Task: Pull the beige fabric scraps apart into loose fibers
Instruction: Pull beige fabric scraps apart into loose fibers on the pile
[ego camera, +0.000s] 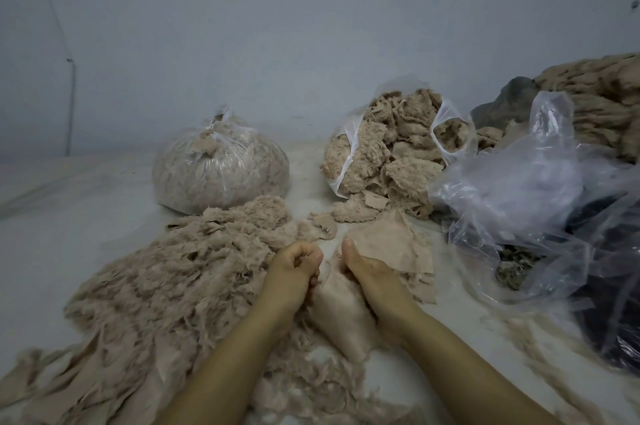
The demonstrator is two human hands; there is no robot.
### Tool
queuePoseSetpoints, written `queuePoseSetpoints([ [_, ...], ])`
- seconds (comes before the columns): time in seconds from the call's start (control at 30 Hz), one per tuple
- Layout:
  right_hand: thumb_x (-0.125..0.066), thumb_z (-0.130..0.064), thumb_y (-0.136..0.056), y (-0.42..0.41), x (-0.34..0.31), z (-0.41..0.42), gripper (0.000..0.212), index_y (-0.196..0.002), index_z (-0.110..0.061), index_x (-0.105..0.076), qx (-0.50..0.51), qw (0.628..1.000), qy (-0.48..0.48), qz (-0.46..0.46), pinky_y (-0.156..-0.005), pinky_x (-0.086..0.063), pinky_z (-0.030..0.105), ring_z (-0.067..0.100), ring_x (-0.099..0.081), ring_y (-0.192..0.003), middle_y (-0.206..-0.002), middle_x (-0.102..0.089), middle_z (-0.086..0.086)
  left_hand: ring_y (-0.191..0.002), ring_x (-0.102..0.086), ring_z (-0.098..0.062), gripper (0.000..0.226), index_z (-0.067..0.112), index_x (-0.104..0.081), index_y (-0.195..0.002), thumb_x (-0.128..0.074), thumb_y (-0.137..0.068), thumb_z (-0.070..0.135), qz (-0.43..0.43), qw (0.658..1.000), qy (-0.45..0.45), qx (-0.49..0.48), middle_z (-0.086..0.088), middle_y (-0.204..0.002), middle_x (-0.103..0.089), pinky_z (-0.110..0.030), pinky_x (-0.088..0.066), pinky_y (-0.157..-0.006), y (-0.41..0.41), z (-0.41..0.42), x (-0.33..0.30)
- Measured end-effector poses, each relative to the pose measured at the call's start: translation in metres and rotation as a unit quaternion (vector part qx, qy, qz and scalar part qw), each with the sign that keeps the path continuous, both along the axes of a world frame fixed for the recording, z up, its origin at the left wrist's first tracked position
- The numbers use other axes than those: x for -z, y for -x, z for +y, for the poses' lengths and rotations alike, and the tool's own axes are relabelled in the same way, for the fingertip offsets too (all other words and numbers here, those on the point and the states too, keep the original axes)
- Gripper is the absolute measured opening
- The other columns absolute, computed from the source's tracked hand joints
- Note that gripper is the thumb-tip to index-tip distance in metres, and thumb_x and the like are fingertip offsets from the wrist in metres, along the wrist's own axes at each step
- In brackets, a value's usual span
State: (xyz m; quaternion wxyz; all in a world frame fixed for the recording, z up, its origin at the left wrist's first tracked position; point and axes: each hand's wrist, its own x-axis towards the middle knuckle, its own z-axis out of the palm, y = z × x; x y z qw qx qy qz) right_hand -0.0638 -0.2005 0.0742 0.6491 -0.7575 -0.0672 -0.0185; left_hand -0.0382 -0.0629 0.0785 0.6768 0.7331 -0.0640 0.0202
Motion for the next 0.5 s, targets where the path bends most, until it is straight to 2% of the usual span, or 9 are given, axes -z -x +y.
queuePoseSetpoints([
  [0.03,-0.054,-0.049,-0.09,0.001,0.004,-0.001,0.042,-0.069,-0.012,-0.054,-0.026,0.999,-0.036,0.009,-0.059,-0.037,0.023,0.011,-0.044,-0.06,-0.064,-0.05,0.003,-0.047,-0.039,-0.009,0.029,0.015,-0.054,-0.066,-0.053,-0.094,0.01,-0.009,1.0,-0.002,-0.014,0.007,-0.048,-0.047,-0.02,-0.034,-0.044,0.0,0.0,0.002],
  [0.1,-0.071,-0.017,-0.085,0.003,0.008,-0.004,0.016,-0.073,-0.009,-0.063,-0.048,0.995,-0.082,0.011,-0.051,-0.039,0.017,0.007,-0.049,-0.053,-0.062,-0.056,0.001,-0.049,-0.041,-0.009,0.031,0.016,-0.054,-0.064,-0.053,-0.094,0.014,-0.002,0.999,0.029,-0.029,0.007,-0.049,-0.048,-0.021,-0.034,-0.046,0.0,0.0,0.005],
  [0.17,-0.075,-0.004,-0.078,0.002,0.009,-0.004,0.012,-0.074,-0.008,-0.064,-0.021,0.995,-0.097,0.0,-0.047,-0.039,0.013,0.003,-0.05,-0.049,-0.058,-0.058,-0.002,-0.051,-0.049,-0.01,0.031,0.016,-0.059,-0.067,-0.054,-0.094,0.029,0.042,0.994,0.097,-0.003,0.005,-0.054,-0.054,-0.021,-0.039,-0.049,0.001,0.0,0.006],
  [0.23,-0.077,-0.001,-0.074,0.0,0.012,-0.005,0.019,-0.079,-0.008,-0.06,0.0,0.992,-0.126,-0.006,-0.048,-0.042,0.014,0.006,-0.051,-0.049,-0.056,-0.058,-0.002,-0.059,-0.059,-0.011,0.03,0.018,-0.065,-0.069,-0.059,-0.089,0.039,0.066,0.992,0.086,0.067,0.001,-0.062,-0.063,-0.024,-0.045,-0.055,0.004,0.0,0.009],
  [0.3,-0.079,0.0,-0.072,0.0,0.013,-0.004,0.027,-0.083,-0.009,-0.056,0.0,0.993,-0.114,-0.006,-0.053,-0.045,0.018,0.009,-0.054,-0.053,-0.056,-0.059,-0.002,-0.064,-0.061,-0.012,0.027,0.02,-0.068,-0.064,-0.063,-0.087,0.031,0.044,0.994,0.042,0.093,0.0,-0.065,-0.066,-0.023,-0.047,-0.059,0.007,-0.003,0.014],
  [0.4,-0.079,-0.005,-0.074,-0.001,0.018,-0.001,0.021,-0.08,-0.011,-0.06,0.001,0.997,-0.075,0.003,-0.051,-0.044,0.014,0.002,-0.054,-0.05,-0.054,-0.059,-0.009,-0.059,-0.058,-0.009,0.028,0.017,-0.067,-0.061,-0.062,-0.089,0.017,0.014,0.998,0.058,0.03,0.002,-0.06,-0.064,-0.022,-0.046,-0.056,0.007,-0.004,0.017],
  [0.5,-0.072,-0.015,-0.084,-0.001,0.022,0.003,0.012,-0.075,-0.015,-0.064,-0.004,1.0,-0.01,-0.004,-0.055,-0.04,0.015,0.004,-0.05,-0.057,-0.061,-0.057,-0.009,-0.059,-0.062,-0.008,0.02,0.011,-0.07,-0.068,-0.065,-0.086,0.014,-0.011,0.998,0.06,0.008,0.001,-0.061,-0.068,-0.019,-0.048,-0.054,0.007,-0.002,0.018],
])
